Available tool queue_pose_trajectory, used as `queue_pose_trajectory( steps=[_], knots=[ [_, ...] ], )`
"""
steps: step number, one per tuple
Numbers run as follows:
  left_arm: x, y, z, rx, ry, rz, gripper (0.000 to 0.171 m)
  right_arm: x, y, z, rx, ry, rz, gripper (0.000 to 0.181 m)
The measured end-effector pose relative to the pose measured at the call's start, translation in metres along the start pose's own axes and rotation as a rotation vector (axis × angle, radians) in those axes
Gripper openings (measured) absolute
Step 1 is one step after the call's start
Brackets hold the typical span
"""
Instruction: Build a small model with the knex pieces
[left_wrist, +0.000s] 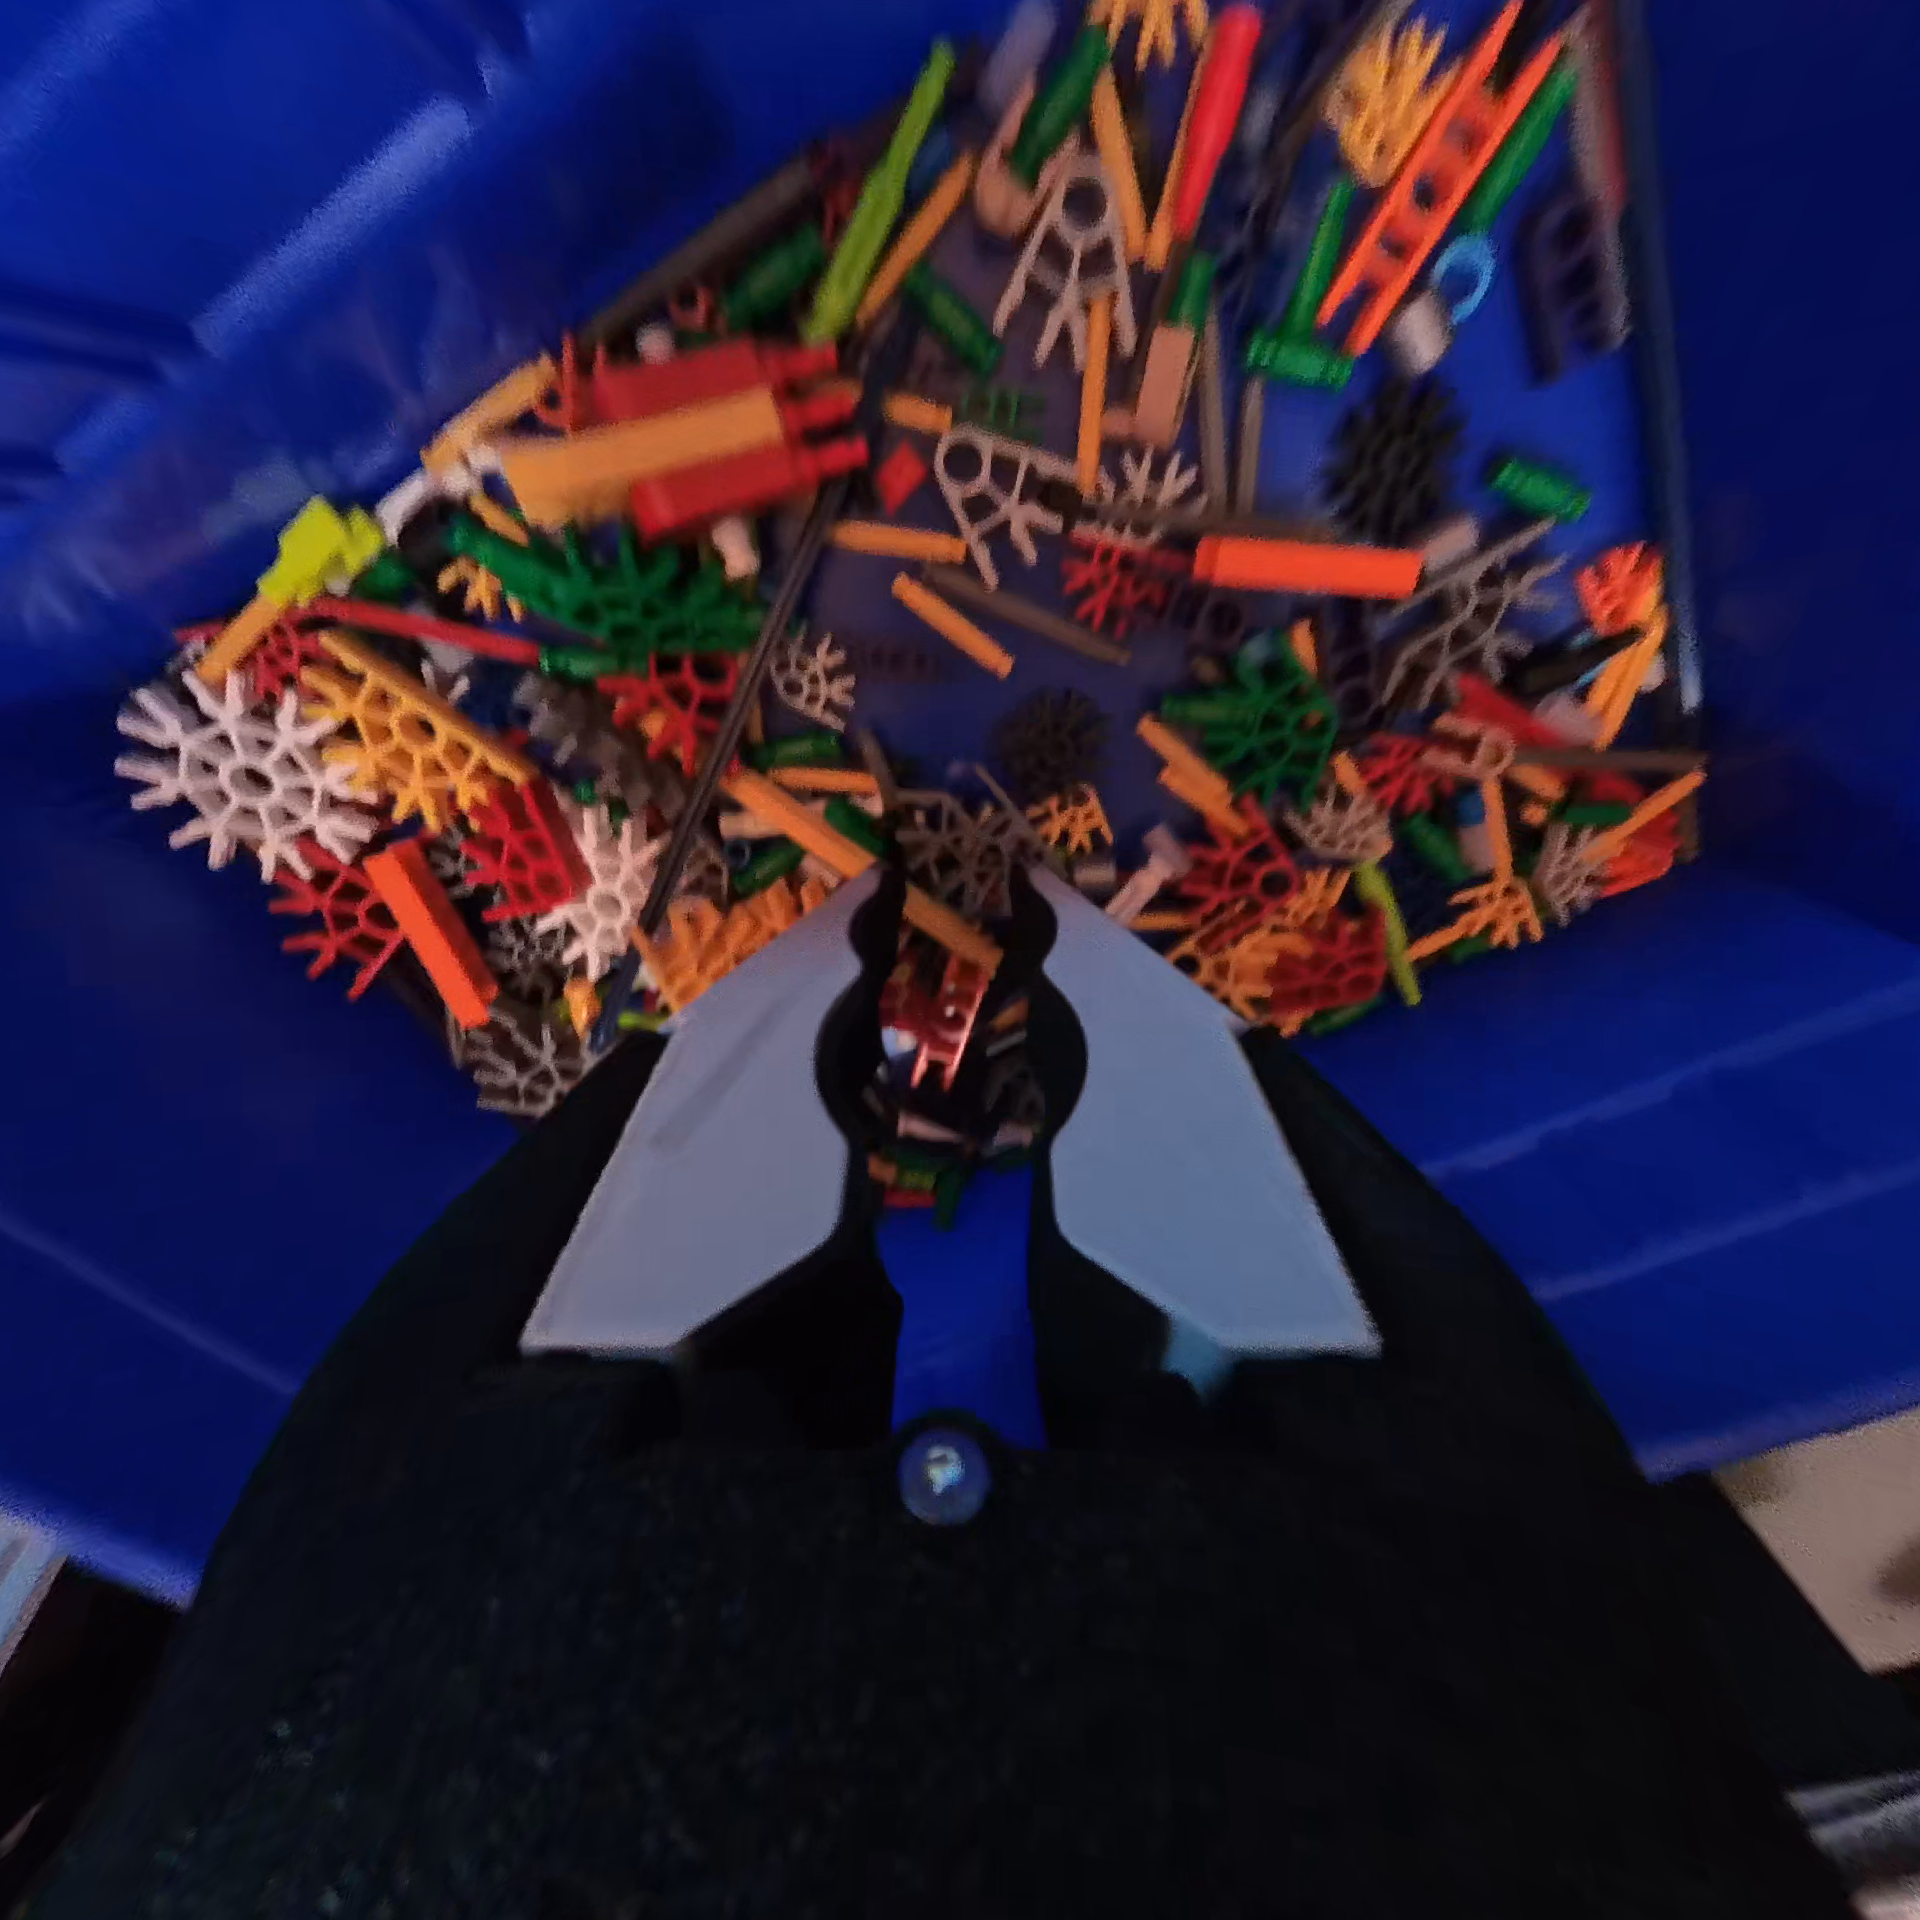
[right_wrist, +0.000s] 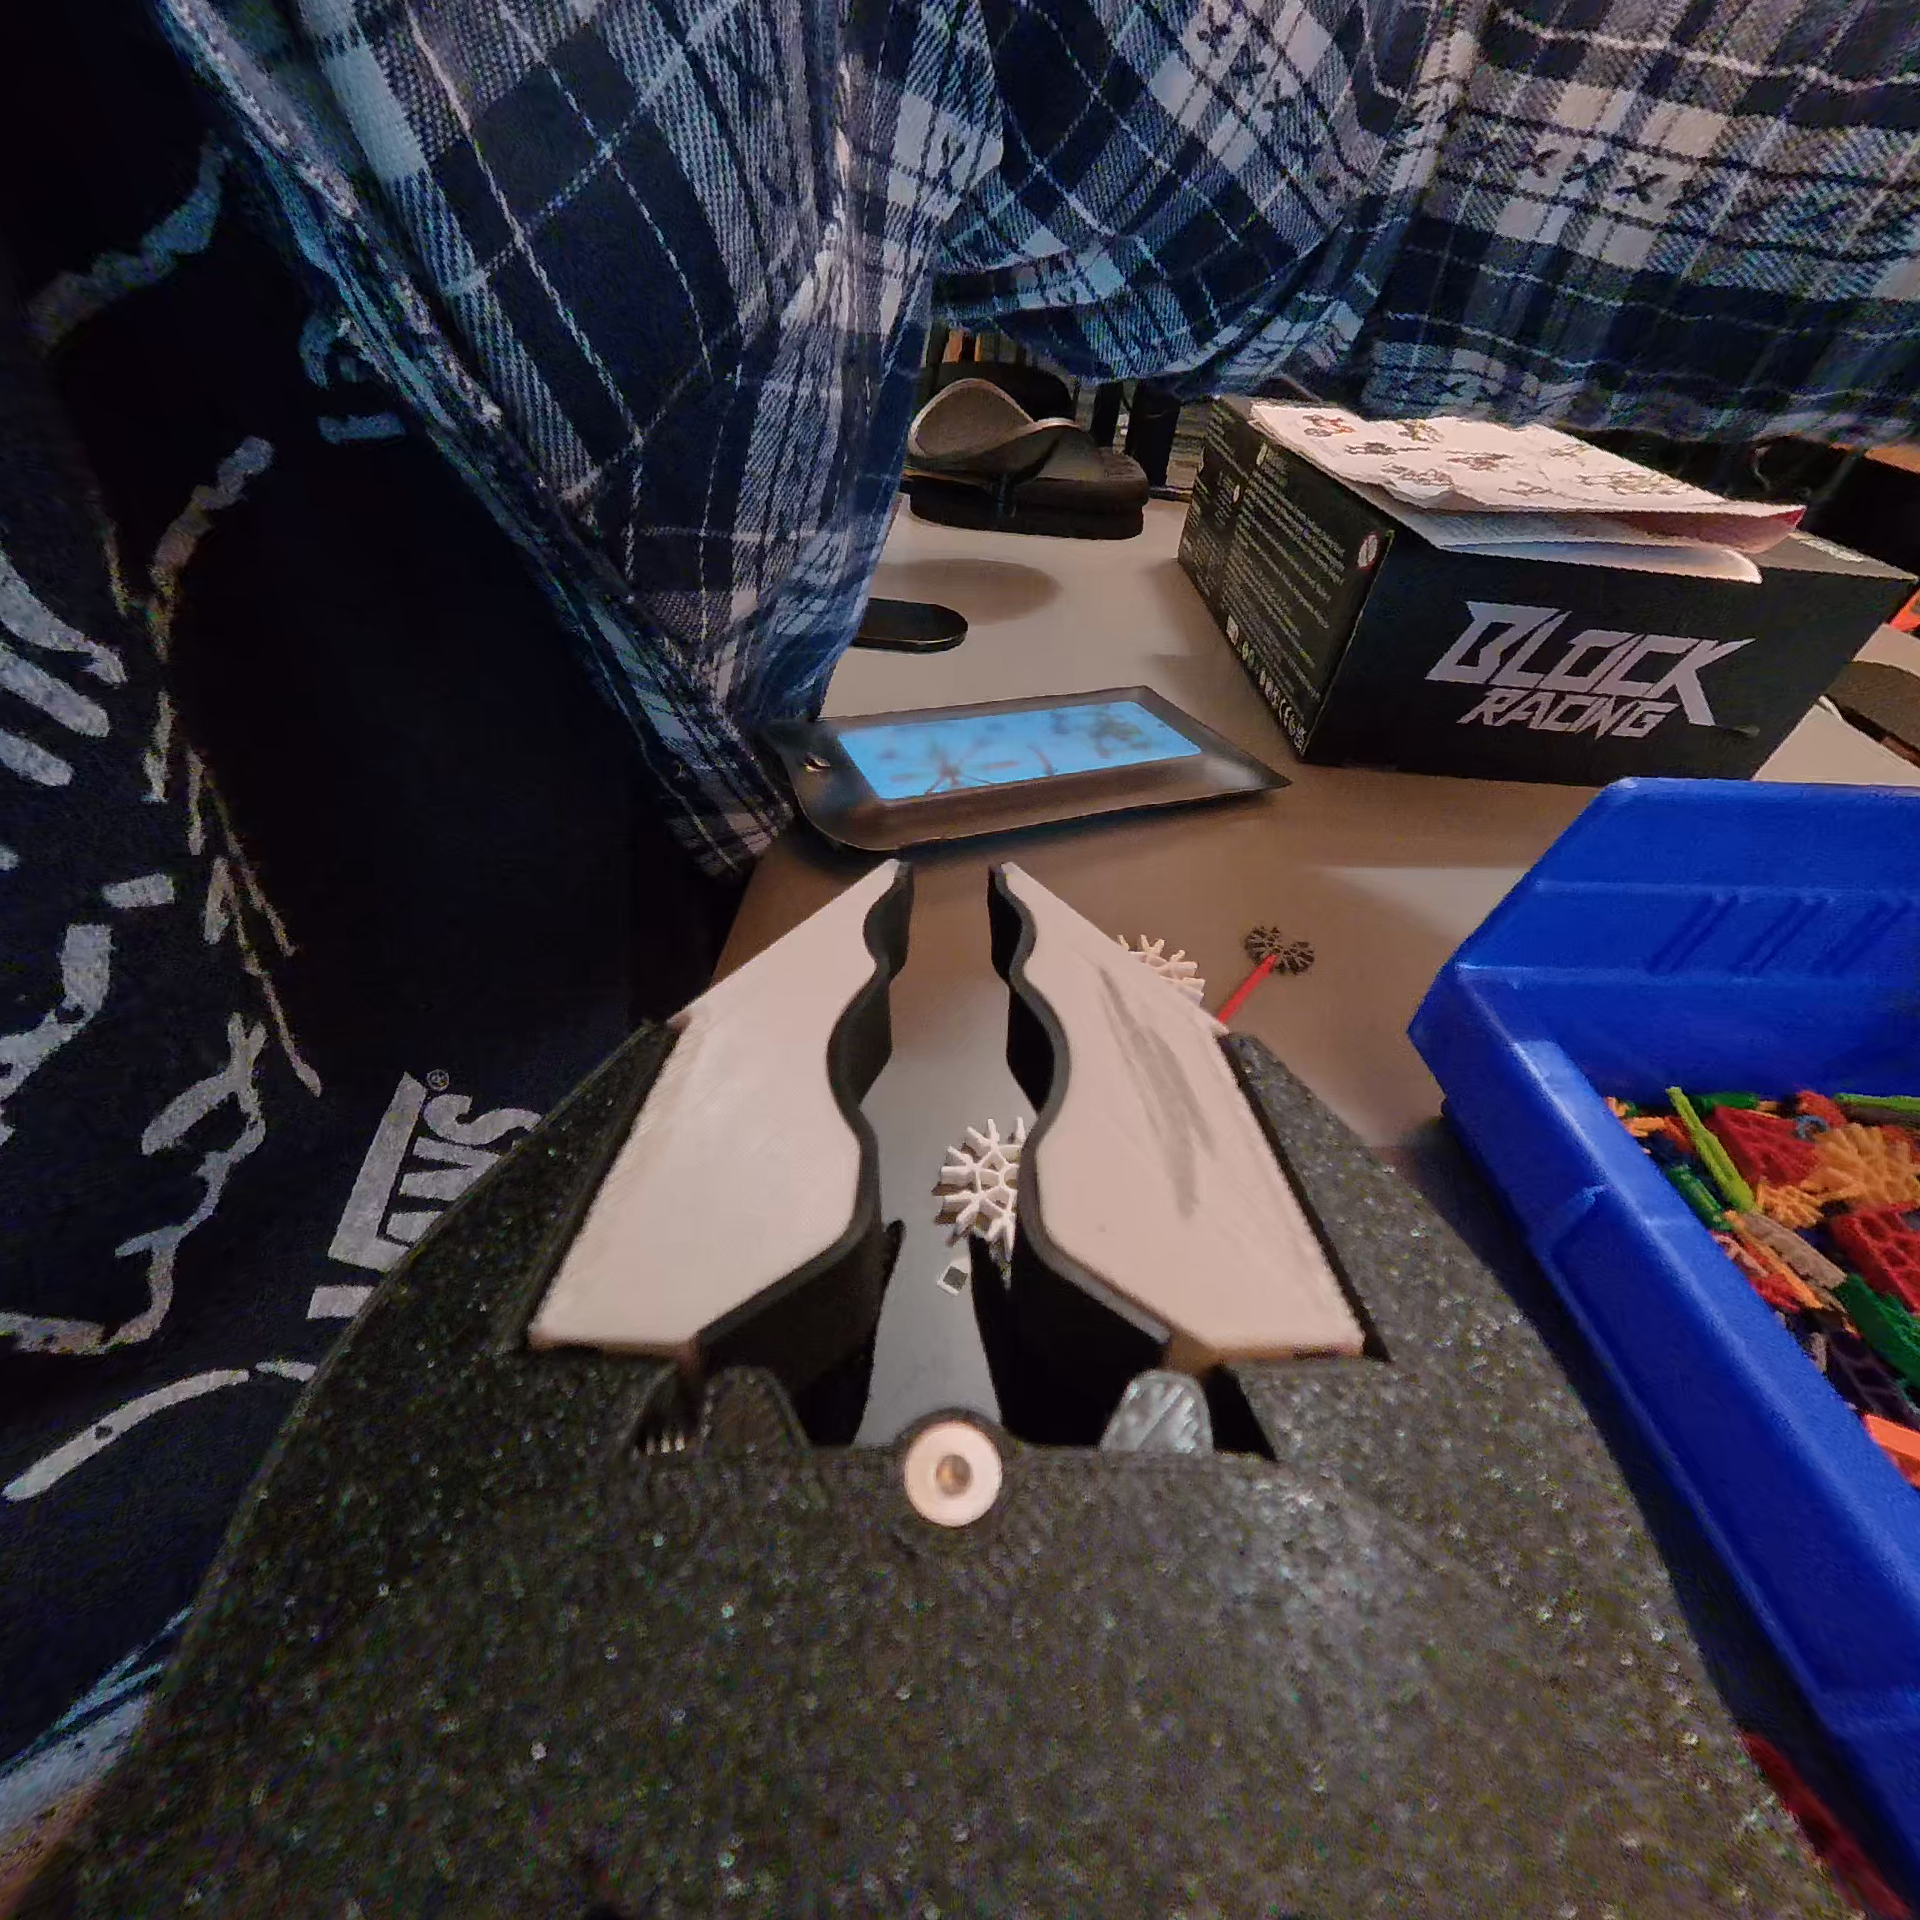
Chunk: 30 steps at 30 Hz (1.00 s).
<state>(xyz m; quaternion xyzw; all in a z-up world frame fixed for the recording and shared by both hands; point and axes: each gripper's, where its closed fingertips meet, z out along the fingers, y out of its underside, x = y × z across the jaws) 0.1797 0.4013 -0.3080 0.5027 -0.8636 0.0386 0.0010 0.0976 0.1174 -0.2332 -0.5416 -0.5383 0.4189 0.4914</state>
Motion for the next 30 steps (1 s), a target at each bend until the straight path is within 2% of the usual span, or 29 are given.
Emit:
queue_pose_trajectory(
  steps=[3,8,13,20,26,30],
  knots=[
    [0.008,-0.013,0.006,0.035,0.032,0.032,0.025,0.0,0.0,0.0,0.0,-0.002,-0.001,0.014],
    [-0.004,-0.013,-0.007,0.033,-0.045,0.011,0.024,-0.001,-0.001,-0.001,0.007,-0.006,-0.003,0.014],
    [-0.018,0.019,-0.013,-0.08,-0.132,-0.028,0.026,-0.003,-0.001,0.0,0.001,-0.015,-0.01,0.014],
    [-0.015,0.053,0.002,-0.217,-0.074,-0.04,0.026,0.001,0.001,-0.001,-0.003,-0.005,0.0,0.014],
    [-0.011,0.034,0.007,-0.152,-0.02,-0.022,0.008,0.001,0.001,-0.001,-0.002,-0.007,0.002,0.014],
    [-0.011,-0.002,0.009,-0.015,-0.016,0.008,0.006,0.0,0.001,-0.001,-0.002,-0.01,0.0,0.013]
  ],
)
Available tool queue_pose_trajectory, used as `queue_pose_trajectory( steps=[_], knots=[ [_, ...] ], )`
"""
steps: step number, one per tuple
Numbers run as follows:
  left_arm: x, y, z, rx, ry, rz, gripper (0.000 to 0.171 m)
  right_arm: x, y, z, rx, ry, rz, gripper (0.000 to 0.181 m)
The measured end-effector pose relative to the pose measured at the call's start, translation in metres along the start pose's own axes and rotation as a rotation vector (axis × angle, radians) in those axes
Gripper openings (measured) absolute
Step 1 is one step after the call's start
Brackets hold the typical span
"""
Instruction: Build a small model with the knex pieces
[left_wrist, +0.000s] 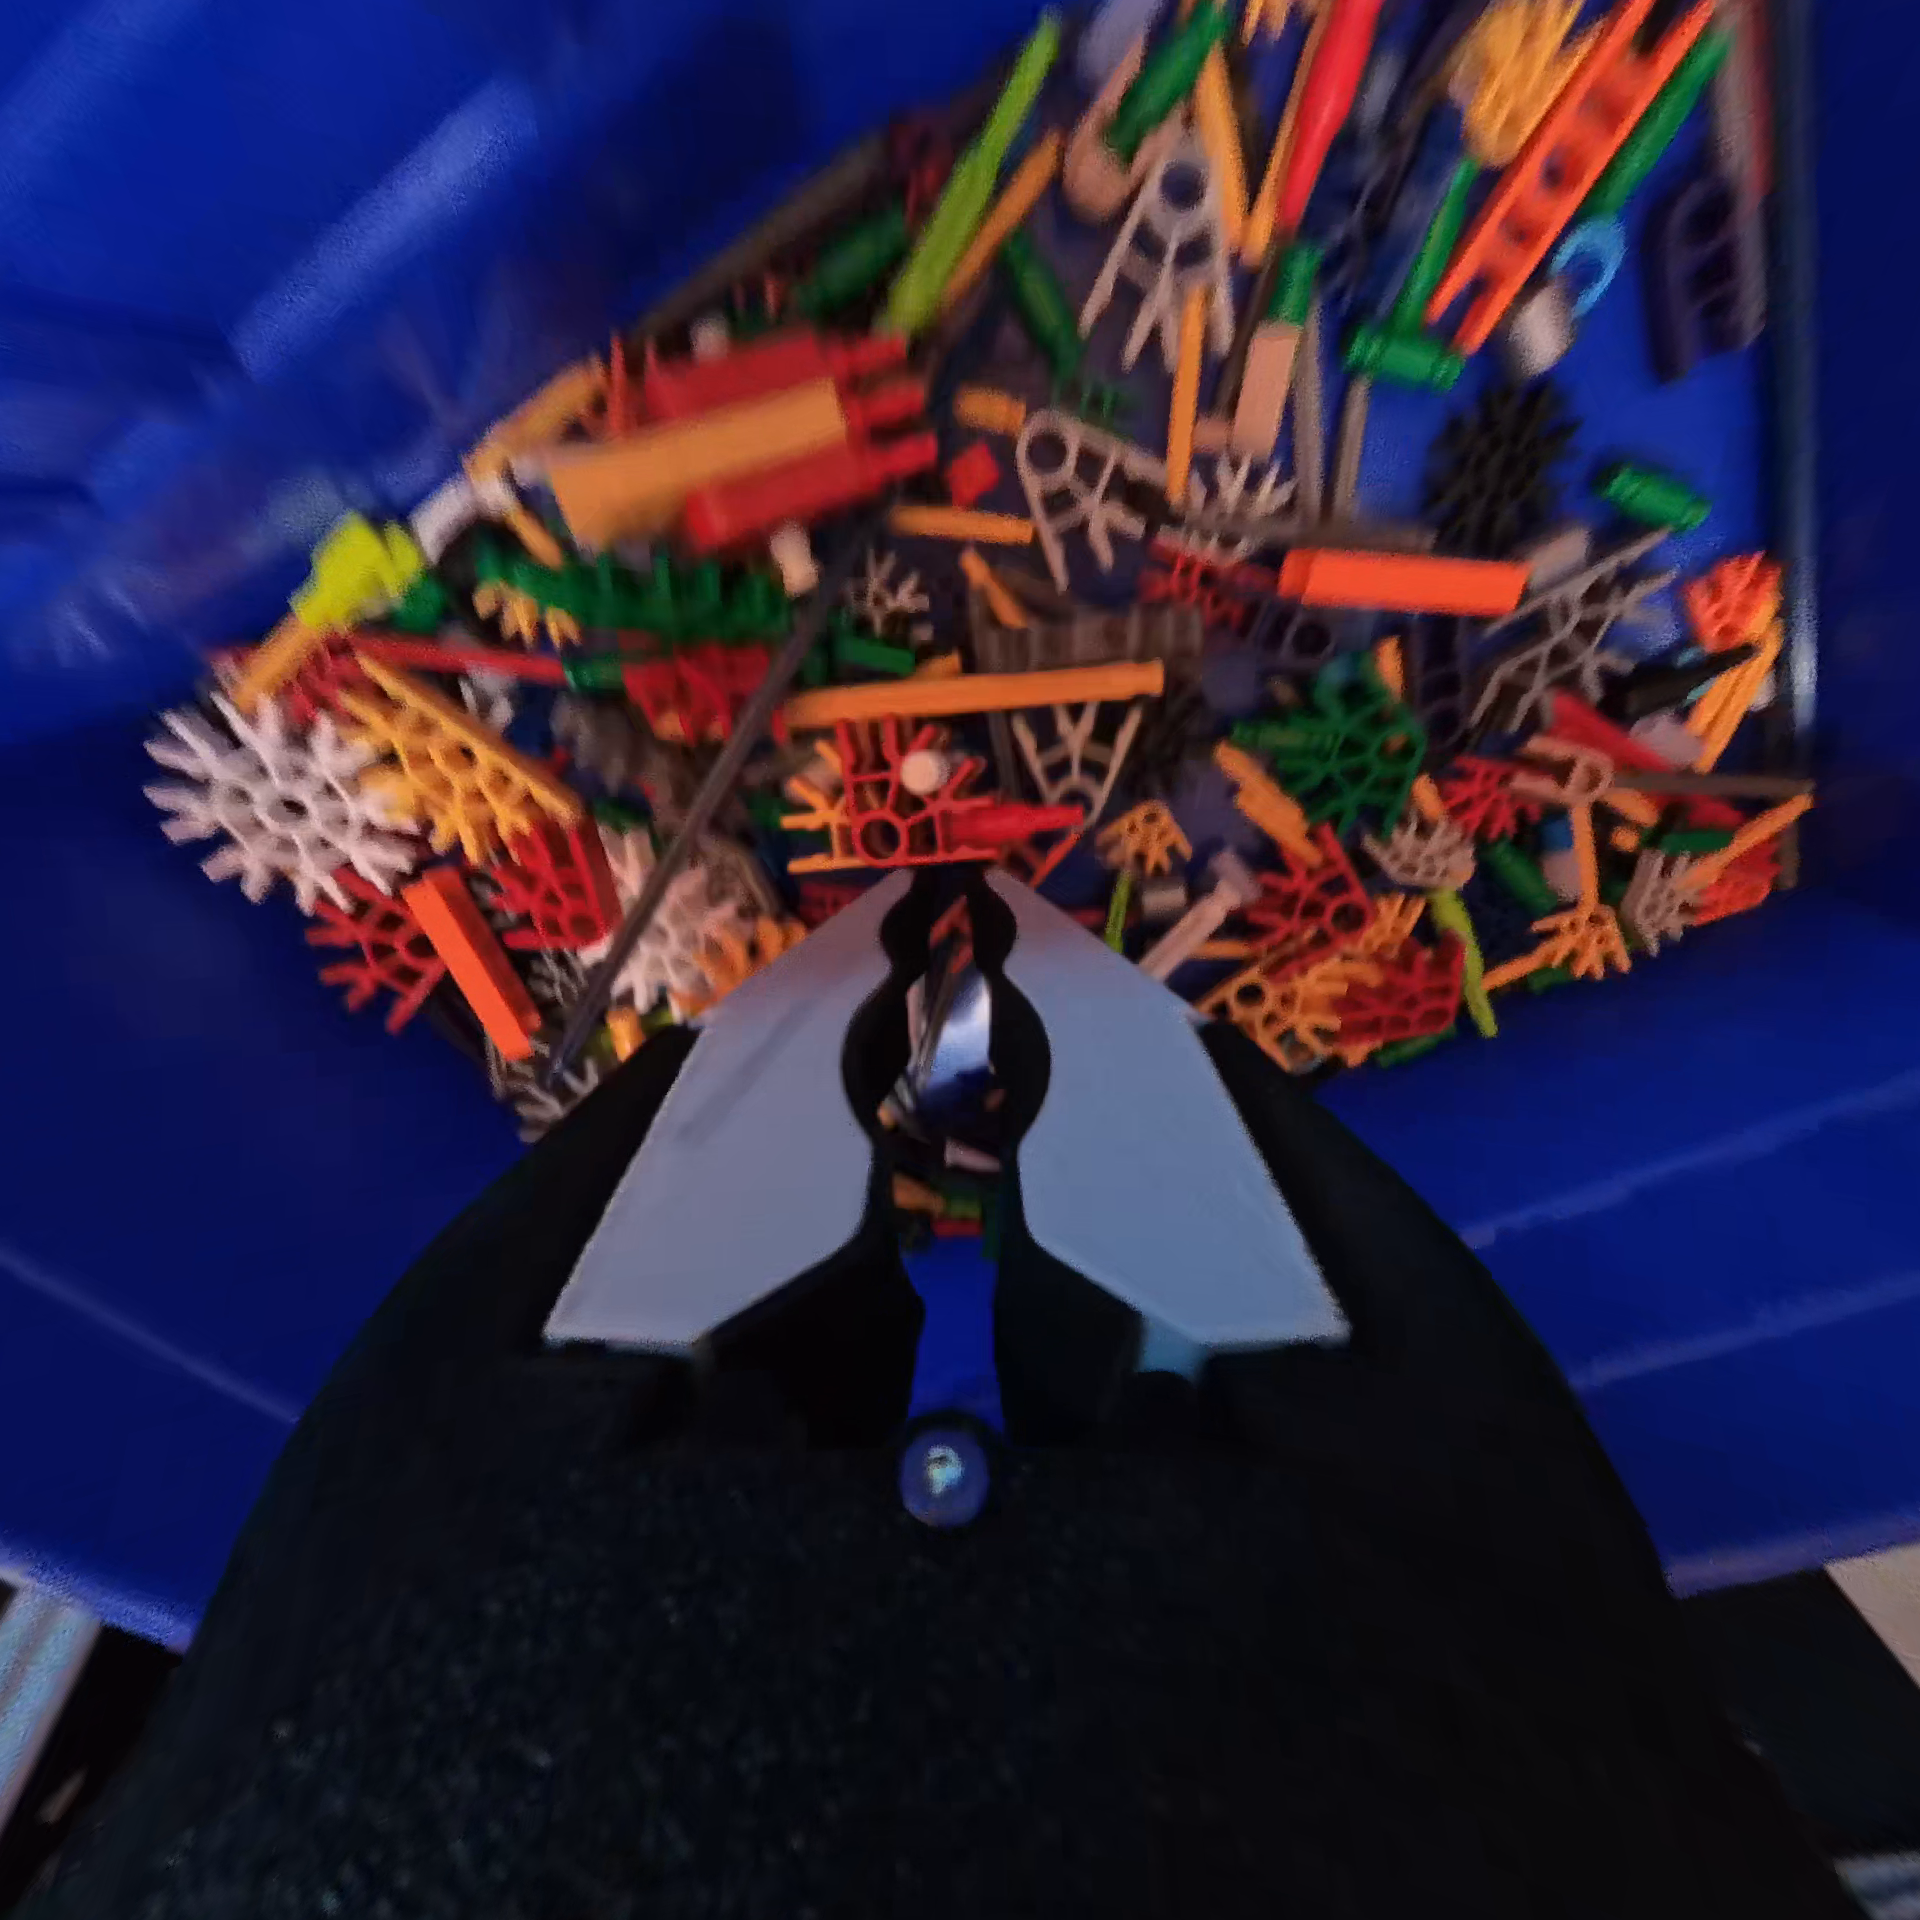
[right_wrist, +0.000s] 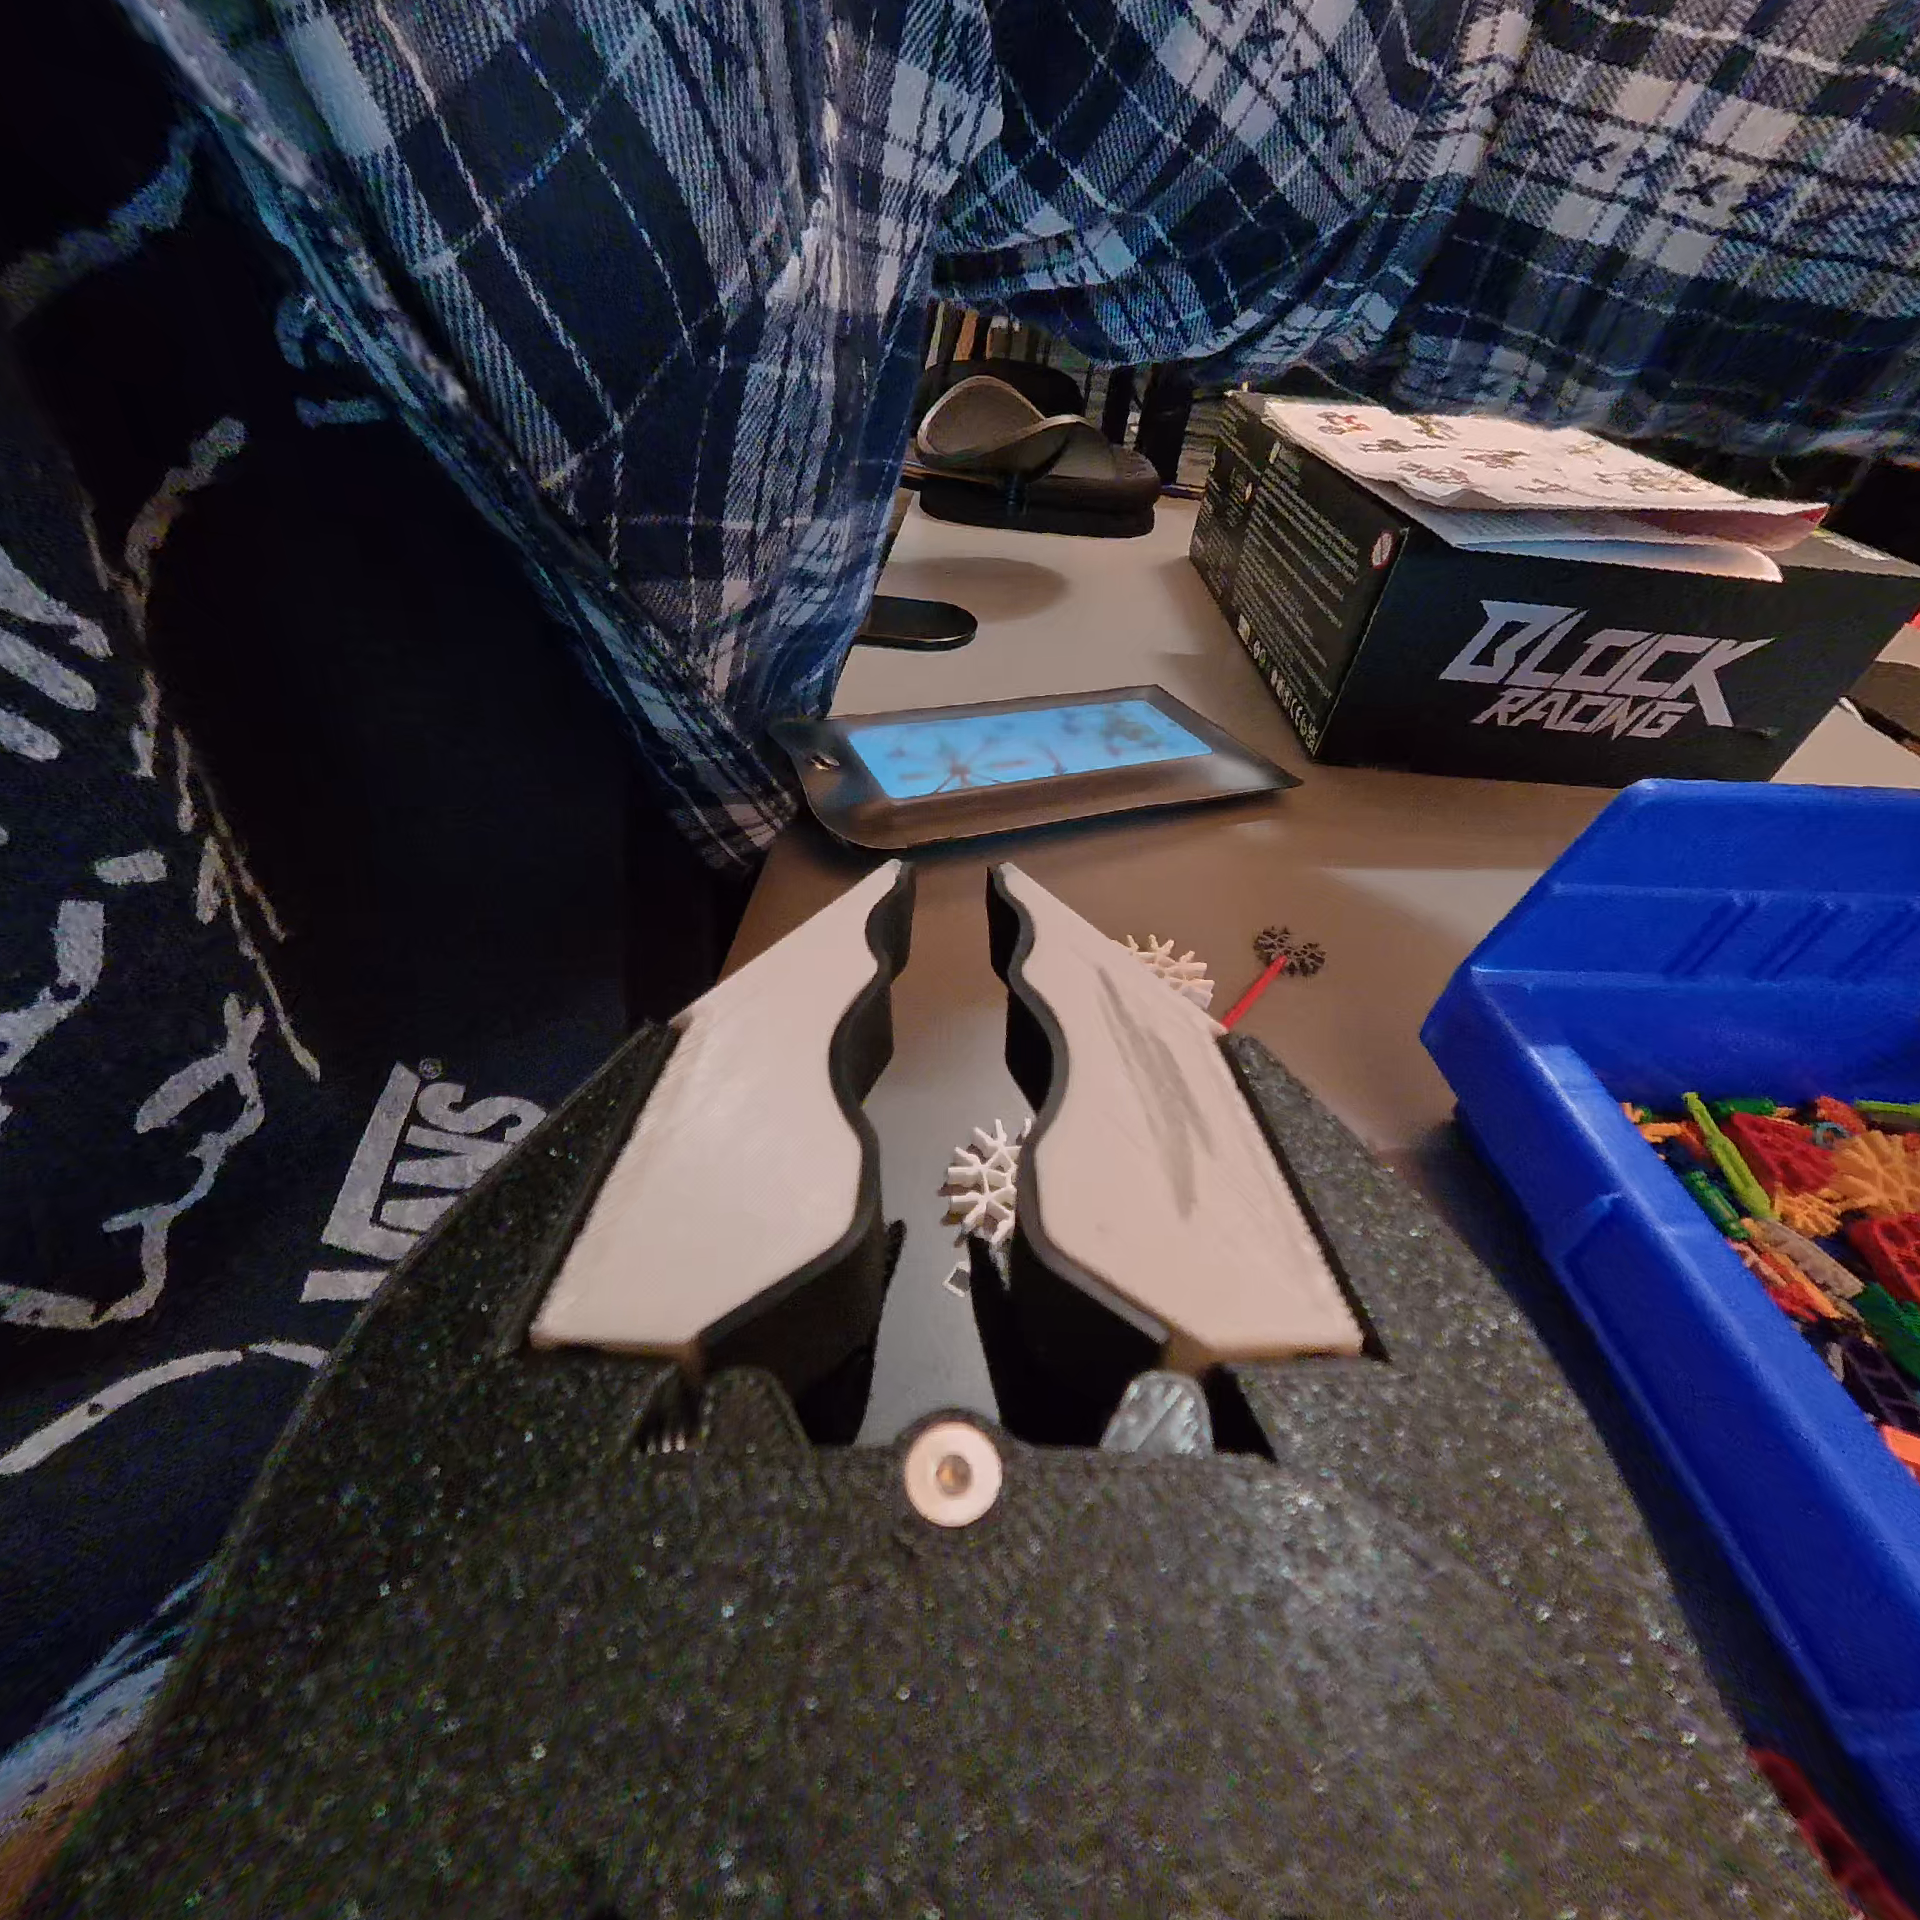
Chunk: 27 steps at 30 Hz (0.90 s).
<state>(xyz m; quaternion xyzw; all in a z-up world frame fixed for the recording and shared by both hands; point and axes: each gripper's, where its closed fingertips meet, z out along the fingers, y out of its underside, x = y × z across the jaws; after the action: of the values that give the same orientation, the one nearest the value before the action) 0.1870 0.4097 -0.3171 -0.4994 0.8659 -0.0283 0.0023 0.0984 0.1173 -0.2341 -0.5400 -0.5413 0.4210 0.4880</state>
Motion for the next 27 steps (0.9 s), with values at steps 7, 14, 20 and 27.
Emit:
queue_pose_trajectory(
  steps=[7,14,20,27],
  knots=[
    [-0.014,-0.02,-0.034,0.11,-0.069,-0.01,0.013,-0.001,0.0,0.0,0.001,-0.003,-0.002,0.013],
    [-0.023,0.012,-0.041,0.034,-0.124,-0.055,0.016,-0.002,-0.001,0.0,0.0,-0.005,-0.005,0.014],
    [-0.039,0.053,-0.03,-0.135,-0.186,-0.145,0.028,-0.002,-0.001,0.001,0.0,-0.005,-0.002,0.013],
    [-0.038,0.072,-0.015,-0.197,-0.114,-0.233,0.043,-0.003,-0.001,0.001,0.001,-0.008,-0.002,0.013]
  ],
)
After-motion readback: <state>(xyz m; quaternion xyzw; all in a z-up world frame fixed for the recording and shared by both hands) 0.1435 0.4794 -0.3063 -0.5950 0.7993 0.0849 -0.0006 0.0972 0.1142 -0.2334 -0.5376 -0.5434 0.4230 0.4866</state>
